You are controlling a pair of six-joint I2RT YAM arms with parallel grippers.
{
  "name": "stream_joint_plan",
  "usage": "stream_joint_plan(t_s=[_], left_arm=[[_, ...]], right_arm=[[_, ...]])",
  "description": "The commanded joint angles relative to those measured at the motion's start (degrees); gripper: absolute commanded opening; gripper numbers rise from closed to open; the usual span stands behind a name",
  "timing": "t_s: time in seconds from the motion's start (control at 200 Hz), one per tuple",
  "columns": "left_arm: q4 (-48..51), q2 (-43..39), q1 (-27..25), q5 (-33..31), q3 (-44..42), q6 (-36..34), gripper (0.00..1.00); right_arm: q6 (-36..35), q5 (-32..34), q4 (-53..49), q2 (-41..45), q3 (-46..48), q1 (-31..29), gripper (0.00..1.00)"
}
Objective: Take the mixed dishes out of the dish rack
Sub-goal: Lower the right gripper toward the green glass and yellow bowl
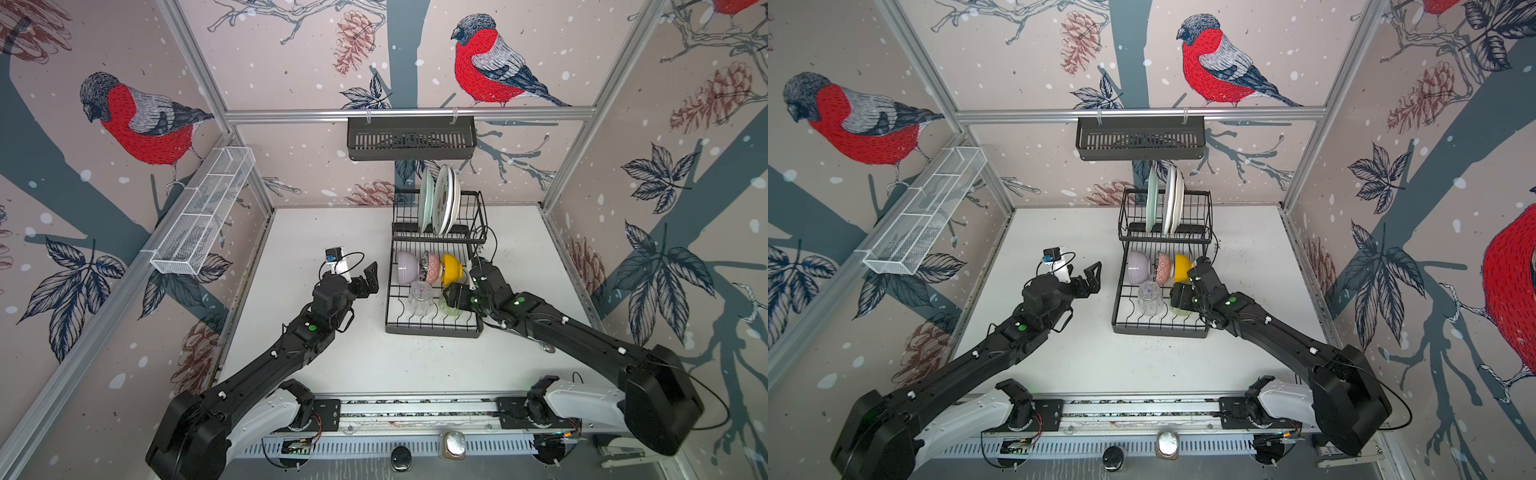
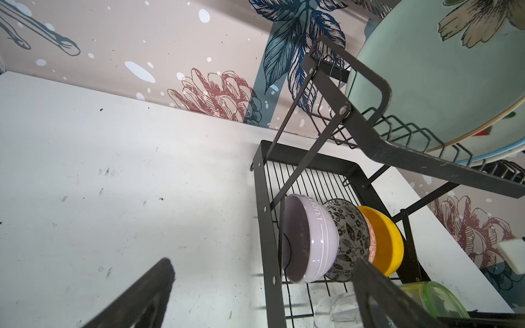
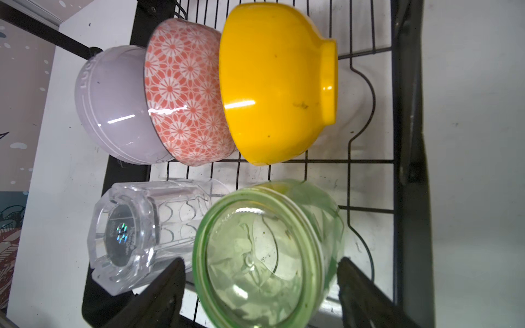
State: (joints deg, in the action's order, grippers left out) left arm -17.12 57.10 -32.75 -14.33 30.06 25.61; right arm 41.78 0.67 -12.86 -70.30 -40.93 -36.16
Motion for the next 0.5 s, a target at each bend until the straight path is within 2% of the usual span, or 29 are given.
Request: stream_joint_plan(t_s=[0.0, 0.495], left_arm=[[0.2, 0.8, 0.1, 1.0, 0.9, -0.2, 0.98], [0.3, 2.7, 0.1, 1.7, 1.8, -0.6, 0.98]], right_arm=[[0.0, 3.2, 2.0, -0.9, -0.3, -0.8, 0.83], [1.5, 6.5, 4.1, -5.3, -0.1, -1.5, 0.82]])
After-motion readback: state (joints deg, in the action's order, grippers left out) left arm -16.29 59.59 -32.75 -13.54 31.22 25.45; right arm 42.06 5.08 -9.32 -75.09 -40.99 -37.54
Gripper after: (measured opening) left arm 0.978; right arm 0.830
